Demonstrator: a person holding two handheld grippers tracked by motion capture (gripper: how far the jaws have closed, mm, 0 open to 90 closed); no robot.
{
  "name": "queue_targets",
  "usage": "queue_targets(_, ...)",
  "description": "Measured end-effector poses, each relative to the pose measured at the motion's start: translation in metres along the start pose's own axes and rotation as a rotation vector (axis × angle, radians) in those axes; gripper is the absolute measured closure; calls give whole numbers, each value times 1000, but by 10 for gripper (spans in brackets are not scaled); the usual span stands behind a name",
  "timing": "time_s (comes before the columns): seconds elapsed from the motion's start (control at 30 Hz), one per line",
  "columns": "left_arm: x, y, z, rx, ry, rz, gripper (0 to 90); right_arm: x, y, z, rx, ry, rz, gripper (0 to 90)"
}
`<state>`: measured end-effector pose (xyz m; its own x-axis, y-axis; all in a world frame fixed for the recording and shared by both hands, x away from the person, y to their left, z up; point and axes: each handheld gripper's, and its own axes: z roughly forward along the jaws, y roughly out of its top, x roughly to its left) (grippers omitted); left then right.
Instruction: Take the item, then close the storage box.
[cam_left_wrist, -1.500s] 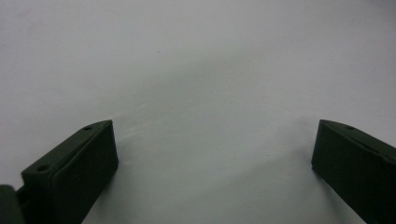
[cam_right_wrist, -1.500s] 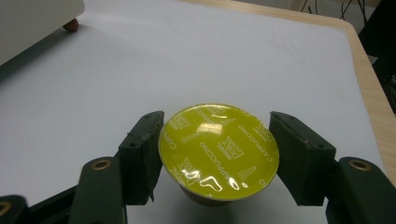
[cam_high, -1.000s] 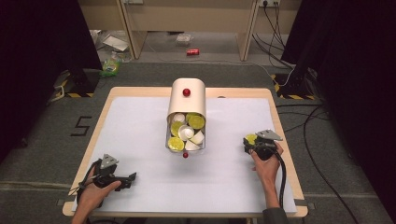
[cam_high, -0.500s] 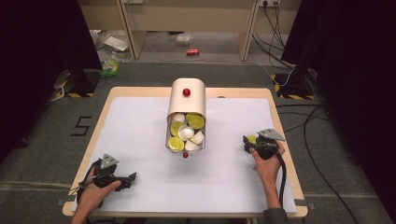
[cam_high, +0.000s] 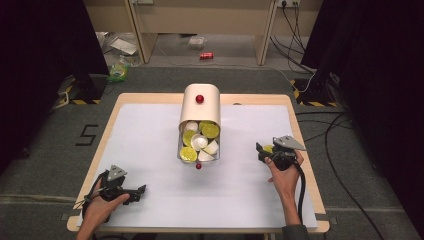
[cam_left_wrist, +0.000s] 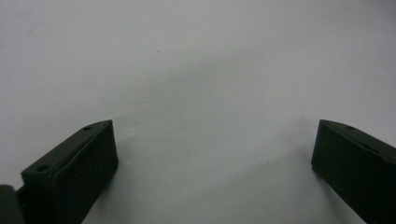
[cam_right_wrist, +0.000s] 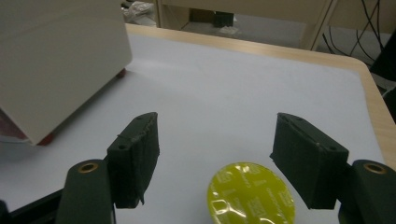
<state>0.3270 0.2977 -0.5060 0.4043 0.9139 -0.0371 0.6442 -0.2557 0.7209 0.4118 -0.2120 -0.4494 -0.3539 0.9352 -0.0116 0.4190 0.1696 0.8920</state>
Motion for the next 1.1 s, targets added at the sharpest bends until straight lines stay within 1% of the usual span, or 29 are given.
queue_targets(0.03, 0, 0, 0, 0, 0, 0, 0, 2, 1, -1, -3, 4, 2, 320)
queue_targets(0.13, 0, 0, 0, 0, 0, 0, 0, 7, 4, -2, -8, 16, -14, 317)
queue_targets(0.33, 0, 0, 0, -1, 0, -1, 0, 17, 9, -7, -23, 34, -30, 315)
queue_targets(0.53, 0, 0, 0, 0, 0, 0, 0, 28, 14, -13, -43, 62, -38, 310)
queue_targets(0.73, 0, 0, 0, 0, 0, 0, 0, 39, 14, -19, -50, 88, -48, 306)
queue_targets(0.93, 0, 0, 0, 0, 1, 0, 0, 46, 14, -22, -55, 104, -54, 302)
queue_targets(1.1, 0, 0, 0, 0, 1, 0, 0, 52, 13, -29, -59, 123, -61, 298)
